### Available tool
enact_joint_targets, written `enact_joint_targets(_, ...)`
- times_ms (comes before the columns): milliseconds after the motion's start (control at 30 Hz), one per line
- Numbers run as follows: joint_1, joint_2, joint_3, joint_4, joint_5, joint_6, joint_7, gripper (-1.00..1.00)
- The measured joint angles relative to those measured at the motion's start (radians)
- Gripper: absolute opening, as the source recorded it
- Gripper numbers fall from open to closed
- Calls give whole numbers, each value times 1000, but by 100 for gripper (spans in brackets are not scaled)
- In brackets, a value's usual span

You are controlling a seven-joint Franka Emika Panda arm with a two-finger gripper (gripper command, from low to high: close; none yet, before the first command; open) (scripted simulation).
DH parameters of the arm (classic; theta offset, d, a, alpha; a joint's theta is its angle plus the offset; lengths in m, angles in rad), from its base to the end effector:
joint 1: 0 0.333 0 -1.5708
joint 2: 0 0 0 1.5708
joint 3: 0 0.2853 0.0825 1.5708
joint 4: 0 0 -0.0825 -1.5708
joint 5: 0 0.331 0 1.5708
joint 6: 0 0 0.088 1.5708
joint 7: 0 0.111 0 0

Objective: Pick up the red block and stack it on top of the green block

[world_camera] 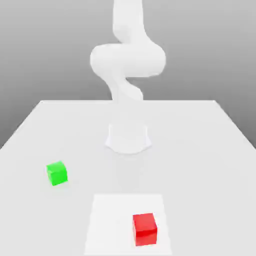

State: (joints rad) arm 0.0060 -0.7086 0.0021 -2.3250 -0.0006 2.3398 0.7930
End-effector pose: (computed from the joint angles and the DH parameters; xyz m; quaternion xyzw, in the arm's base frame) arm 0.3508 0.0031 0.6457 -0.8642 0.3576 -0.3262 0.1371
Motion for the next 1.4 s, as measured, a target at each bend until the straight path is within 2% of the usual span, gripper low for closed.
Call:
enact_joint_targets(733, 46, 804, 28, -220, -9, 350, -59, 0)
enact_joint_targets(933, 53, 1021, 20, -212, -23, 510, -53, 0)
enact_joint_targets(967, 55, 1047, 19, -208, -25, 532, -52, -100)
enact_joint_targets(1200, 54, 1048, 20, -208, -27, 532, -50, -100)
enact_joint_targets(1400, 36, 863, 11, -247, -18, 387, -34, -100)
